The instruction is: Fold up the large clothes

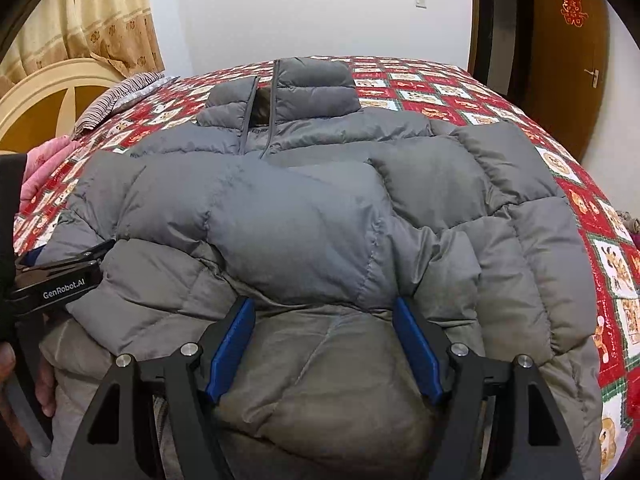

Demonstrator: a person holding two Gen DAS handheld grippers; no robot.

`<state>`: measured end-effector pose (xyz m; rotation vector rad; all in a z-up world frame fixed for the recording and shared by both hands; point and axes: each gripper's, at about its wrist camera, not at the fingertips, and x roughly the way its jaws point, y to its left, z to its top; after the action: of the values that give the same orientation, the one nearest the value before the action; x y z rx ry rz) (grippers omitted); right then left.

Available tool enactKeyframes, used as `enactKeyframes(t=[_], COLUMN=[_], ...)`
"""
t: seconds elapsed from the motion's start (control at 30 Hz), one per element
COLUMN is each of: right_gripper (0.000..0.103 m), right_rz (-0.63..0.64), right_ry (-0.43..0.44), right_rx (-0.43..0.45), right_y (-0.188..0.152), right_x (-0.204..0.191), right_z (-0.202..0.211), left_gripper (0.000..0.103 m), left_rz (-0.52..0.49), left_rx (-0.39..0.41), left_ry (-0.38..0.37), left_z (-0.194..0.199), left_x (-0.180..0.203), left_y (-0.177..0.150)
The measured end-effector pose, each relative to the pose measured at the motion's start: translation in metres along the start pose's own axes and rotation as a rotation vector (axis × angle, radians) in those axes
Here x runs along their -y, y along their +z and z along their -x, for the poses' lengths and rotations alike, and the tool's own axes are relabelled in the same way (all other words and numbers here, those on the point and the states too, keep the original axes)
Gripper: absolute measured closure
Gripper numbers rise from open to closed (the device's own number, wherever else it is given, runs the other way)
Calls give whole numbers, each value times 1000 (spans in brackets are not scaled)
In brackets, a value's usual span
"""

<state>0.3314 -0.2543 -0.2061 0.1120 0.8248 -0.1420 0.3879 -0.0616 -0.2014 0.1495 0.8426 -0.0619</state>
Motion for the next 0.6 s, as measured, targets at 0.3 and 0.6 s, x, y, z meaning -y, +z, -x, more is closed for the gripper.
enactKeyframes(t=[0.3,0.6], right_gripper=[30,30], right_rz=[15,12], right_ry=[-21,-18], right_rx=[3,11], right_y=[-2,-3], right_x=[-3,-3], right_z=[-2,-1], left_gripper=[0,0], left_rz=[7,-58], left_rx=[23,137], left_ry=[48,19], left_z=[14,55], left_x=[-2,24], left_y=[3,33])
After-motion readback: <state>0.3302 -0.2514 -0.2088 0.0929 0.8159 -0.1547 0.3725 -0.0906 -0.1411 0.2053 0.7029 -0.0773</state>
